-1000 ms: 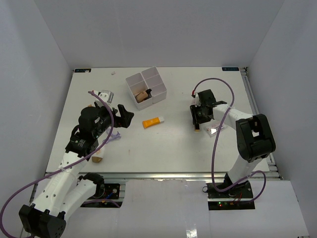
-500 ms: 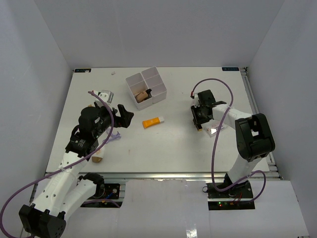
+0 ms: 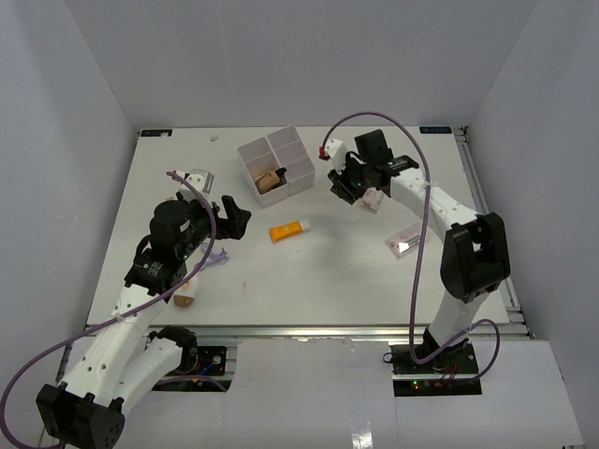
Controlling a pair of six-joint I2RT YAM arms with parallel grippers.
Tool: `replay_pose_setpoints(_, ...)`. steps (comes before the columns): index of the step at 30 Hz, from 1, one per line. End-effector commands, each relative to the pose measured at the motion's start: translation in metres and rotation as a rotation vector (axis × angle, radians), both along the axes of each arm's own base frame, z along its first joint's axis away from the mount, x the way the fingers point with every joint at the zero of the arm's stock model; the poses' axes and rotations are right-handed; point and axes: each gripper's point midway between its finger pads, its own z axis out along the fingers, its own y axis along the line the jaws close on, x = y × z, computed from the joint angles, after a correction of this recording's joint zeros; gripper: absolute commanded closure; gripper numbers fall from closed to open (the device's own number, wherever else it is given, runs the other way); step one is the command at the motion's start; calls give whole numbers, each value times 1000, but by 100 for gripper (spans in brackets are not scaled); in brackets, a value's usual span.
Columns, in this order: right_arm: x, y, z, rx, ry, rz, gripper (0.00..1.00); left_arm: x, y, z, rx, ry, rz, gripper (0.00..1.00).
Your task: Organize the makeup
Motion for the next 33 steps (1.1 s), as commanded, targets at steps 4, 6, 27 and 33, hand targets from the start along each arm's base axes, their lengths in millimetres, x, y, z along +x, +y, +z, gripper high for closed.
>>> replay_pose_setpoints(4,52,63,33,-175,-360,446,86,8,12,-12,31,21,70,2)
replay_pose_setpoints(6,63,78,37,-218,-459,533,86,9,13,-13,37,26,76,2)
replay_pose_setpoints(27,118,136,23,-276,-670,690,78,15,23,-20,52,45,117,2)
replay_pose_setpoints(33,122,142,14,-291,-681,705,75,15,24,-20,52,45,121,2)
